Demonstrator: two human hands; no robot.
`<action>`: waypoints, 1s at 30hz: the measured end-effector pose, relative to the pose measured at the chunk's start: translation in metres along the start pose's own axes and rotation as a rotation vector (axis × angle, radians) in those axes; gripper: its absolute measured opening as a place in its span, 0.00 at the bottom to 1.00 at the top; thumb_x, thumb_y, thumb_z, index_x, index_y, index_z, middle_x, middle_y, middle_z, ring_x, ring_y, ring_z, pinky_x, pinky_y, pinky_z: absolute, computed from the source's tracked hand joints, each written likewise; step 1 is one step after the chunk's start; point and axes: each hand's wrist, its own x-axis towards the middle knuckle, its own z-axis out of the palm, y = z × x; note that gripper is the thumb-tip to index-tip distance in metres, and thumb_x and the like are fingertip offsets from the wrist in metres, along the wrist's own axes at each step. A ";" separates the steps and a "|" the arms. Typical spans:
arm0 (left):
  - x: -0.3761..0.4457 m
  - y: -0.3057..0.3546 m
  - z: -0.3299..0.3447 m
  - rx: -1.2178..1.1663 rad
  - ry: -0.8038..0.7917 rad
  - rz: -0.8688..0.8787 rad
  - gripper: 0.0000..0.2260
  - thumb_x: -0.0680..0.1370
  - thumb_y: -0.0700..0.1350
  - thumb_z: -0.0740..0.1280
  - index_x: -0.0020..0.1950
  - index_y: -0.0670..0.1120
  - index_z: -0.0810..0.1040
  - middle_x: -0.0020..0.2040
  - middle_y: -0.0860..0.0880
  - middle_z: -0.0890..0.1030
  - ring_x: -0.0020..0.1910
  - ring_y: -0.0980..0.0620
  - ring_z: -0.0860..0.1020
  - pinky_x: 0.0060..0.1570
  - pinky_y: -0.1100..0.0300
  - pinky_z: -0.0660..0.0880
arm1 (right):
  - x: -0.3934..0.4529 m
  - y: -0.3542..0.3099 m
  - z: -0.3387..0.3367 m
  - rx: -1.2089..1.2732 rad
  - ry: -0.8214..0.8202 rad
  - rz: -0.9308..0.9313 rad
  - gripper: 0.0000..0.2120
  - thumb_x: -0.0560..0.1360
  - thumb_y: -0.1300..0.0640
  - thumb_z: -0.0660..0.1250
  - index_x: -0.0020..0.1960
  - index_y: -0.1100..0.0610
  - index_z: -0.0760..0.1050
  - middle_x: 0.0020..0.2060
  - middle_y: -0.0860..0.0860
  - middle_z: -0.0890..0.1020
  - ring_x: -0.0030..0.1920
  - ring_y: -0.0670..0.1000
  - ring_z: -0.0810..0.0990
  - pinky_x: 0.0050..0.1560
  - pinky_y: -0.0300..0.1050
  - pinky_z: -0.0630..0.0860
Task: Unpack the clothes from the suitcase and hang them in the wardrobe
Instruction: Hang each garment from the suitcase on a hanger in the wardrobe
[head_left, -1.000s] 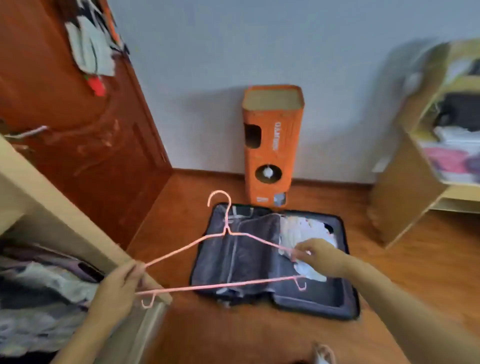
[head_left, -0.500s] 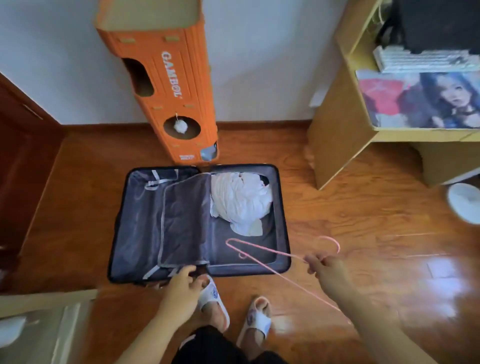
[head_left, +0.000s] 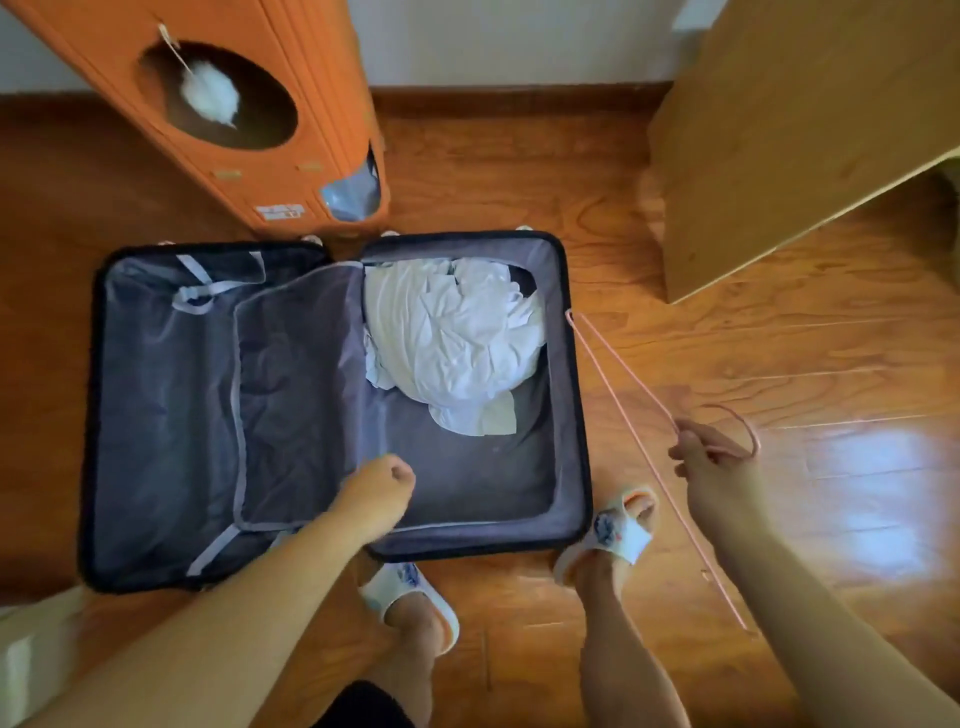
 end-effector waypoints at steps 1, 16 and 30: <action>0.027 0.008 0.005 0.005 0.036 -0.008 0.07 0.79 0.46 0.59 0.45 0.51 0.76 0.46 0.48 0.82 0.46 0.43 0.82 0.47 0.50 0.79 | 0.022 0.004 0.016 0.007 -0.001 -0.005 0.12 0.81 0.53 0.62 0.44 0.39 0.79 0.40 0.50 0.83 0.42 0.56 0.81 0.41 0.49 0.76; 0.334 0.148 0.093 0.806 0.475 0.187 0.17 0.79 0.48 0.70 0.66 0.47 0.73 0.72 0.40 0.61 0.67 0.35 0.66 0.52 0.46 0.76 | 0.229 0.057 0.082 0.058 -0.180 -0.058 0.11 0.83 0.55 0.61 0.50 0.42 0.81 0.37 0.47 0.83 0.34 0.43 0.79 0.43 0.47 0.78; 0.023 0.090 0.014 -0.151 0.593 0.446 0.18 0.83 0.42 0.65 0.34 0.45 0.66 0.39 0.53 0.70 0.43 0.49 0.72 0.43 0.54 0.69 | 0.101 -0.004 0.009 0.104 -0.149 -0.024 0.13 0.83 0.59 0.60 0.49 0.44 0.80 0.36 0.52 0.81 0.36 0.52 0.77 0.45 0.52 0.75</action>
